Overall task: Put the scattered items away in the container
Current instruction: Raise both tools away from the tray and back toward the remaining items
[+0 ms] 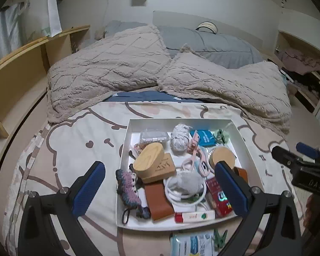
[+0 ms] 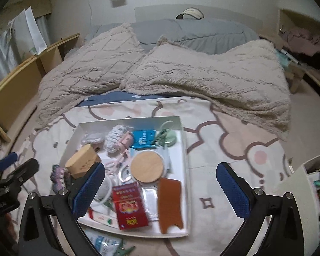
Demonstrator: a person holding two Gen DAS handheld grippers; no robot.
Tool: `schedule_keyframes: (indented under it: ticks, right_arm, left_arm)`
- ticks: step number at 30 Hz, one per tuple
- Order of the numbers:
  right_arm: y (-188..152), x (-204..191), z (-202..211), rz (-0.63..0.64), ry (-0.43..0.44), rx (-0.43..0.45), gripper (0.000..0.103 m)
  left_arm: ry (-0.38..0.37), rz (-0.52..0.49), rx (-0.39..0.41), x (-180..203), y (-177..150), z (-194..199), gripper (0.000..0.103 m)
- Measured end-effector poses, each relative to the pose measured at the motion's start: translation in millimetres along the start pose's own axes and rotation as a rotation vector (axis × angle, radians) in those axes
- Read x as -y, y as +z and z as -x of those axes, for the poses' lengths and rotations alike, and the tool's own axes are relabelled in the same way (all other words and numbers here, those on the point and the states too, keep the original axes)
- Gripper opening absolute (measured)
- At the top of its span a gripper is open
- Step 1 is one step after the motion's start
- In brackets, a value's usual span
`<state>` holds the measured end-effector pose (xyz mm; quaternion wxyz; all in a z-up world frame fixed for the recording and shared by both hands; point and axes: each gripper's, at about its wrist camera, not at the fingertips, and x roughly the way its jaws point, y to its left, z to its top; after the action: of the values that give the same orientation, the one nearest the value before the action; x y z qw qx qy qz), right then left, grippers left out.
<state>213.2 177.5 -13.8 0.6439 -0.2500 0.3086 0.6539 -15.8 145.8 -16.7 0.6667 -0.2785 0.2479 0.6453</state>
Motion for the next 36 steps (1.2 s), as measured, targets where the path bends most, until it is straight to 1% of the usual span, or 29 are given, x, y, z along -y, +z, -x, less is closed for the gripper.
schedule_keyframes:
  ticks: [4,9,18,22,29,32,36]
  right_arm:
    - [-12.4,5.1,16.1,0.012,-0.006,0.020,0.103]
    - [-30.0,13.0,37.7,0.016,-0.005,0.051,0.103]
    - [-45.8,12.1,58.8,0.017,0.014,0.059,0.103]
    - [-56.9,7.3,61.1,0.036,0.033,0.033,0.103]
    - [-68.4,4.3,60.8,0.050,0.047,-0.009,0.103]
    - [-70.6,6.1,59.3,0.051,0.039,-0.016,0.103]
    - [-71.1,11.3,54.3,0.016,0.042,-0.040,0.103]
  left_arm:
    - [-0.010,0.006,-0.006,-1.4,-12.9,8.7,0.103]
    - [-0.003,-0.002,0.002,-0.2,-23.8,18.0,0.103]
    - [-0.024,0.001,0.013,2.5,-35.1,39.5,0.103]
    - [-0.041,-0.019,0.014,6.8,-43.2,48.2,0.103]
    - [-0.075,-0.042,-0.030,7.0,-59.1,47.9,0.103]
    - [-0.064,-0.051,-0.038,4.9,-63.1,45.4,0.103]
    - [-0.065,-0.035,-0.047,1.6,-64.3,43.3,0.103]
